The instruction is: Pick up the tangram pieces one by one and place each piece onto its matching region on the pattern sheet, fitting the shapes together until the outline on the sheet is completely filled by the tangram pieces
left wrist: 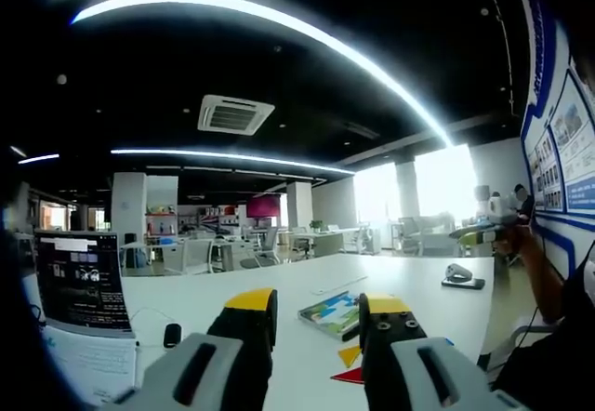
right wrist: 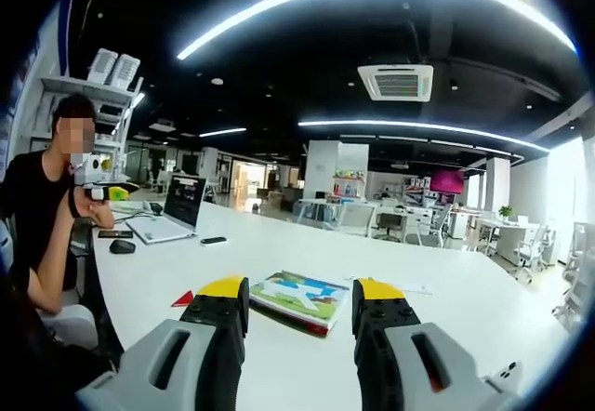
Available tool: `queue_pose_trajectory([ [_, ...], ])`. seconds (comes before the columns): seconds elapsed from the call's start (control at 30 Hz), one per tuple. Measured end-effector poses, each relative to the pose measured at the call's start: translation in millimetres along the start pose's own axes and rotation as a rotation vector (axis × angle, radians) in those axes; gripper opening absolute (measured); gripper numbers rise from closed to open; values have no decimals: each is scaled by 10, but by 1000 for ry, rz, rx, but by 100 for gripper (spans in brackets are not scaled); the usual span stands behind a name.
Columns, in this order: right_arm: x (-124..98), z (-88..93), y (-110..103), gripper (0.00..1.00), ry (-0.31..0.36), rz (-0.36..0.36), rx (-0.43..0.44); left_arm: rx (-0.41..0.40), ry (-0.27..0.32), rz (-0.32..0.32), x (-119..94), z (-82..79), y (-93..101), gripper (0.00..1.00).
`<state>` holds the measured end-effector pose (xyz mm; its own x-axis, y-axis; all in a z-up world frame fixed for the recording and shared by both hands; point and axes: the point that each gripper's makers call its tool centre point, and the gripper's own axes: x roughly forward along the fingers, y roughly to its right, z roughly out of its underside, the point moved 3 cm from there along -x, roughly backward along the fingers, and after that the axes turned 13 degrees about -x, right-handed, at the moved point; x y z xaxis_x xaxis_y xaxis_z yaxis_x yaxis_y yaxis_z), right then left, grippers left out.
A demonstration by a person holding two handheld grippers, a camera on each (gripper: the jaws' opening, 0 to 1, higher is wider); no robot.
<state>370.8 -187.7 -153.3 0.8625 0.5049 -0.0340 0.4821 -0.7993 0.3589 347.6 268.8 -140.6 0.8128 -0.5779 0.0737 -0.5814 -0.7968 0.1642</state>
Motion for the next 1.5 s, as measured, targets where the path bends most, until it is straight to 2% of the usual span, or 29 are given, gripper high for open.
queue_pose_trajectory([
  [0.23,158,42,-89,45,-19,-29,5,-3,8,0,-34,-8,-37,37],
  [0.4,268,1,-136,45,-42,-56,-35,-9,26,-11,-96,-41,-74,37],
  [0.63,524,-108,-223,45,-81,-121,-136,-2,30,-14,-121,-54,-72,37],
  [0.77,690,-132,-308,46,-113,-182,-189,-3,32,-15,-134,-57,-77,36],
  [0.87,827,-145,-446,51,-124,-277,-247,-3,33,-17,-142,-55,-77,36],
  [0.93,920,-147,-525,54,-139,-326,-254,-3,36,-17,-147,-59,-76,36],
  [1.07,1104,-178,-699,54,-159,-423,-258,0,38,-15,-159,-64,-76,36],
  [1.23,1283,-243,-898,52,-168,-504,-325,0,40,-17,-175,-66,-91,35],
  [1.33,1427,-328,-1007,47,-155,-530,-326,0,46,-17,-190,-78,-91,35],
  [1.4,1553,-448,-1075,45,-101,-543,-334,1,50,-16,-197,-84,-90,35],
  [1.43,1598,-476,-1102,47,-94,-544,-338,0,51,-16,-199,-86,-93,35],
  [1.47,1634,-509,-1136,51,-70,-567,-370,0,51,-16,-201,-87,-96,35],
  [1.5,1663,-506,-1186,57,-77,-595,-377,0,52,-17,-203,-87,-101,35],
])
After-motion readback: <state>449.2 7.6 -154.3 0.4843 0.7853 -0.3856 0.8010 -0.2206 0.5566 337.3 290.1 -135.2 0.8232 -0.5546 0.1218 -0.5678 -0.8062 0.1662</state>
